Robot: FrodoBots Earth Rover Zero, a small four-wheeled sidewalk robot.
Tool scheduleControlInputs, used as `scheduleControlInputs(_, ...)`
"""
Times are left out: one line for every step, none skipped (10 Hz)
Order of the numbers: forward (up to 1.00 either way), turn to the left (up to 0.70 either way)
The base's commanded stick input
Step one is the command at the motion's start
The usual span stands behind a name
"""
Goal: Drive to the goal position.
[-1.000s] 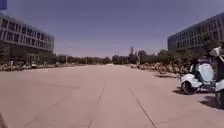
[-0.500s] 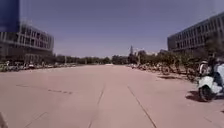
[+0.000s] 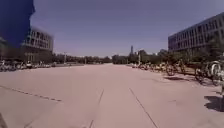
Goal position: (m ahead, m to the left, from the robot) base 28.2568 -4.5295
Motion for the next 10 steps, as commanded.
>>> scheduleControlInputs(1.0,0.0)
scheduleControlInputs(1.0,0.0)
scheduleControlInputs(1.0,0.0)
scheduleControlInputs(1.0,0.0)
scheduleControlInputs(1.0,0.0)
scheduleControlInputs(1.0,0.0)
scheduleControlInputs(1.0,0.0)
scheduleControlInputs(1.0,0.0)
scheduleControlInputs(1.0,0.0)
scheduleControlInputs(1.0,0.0)
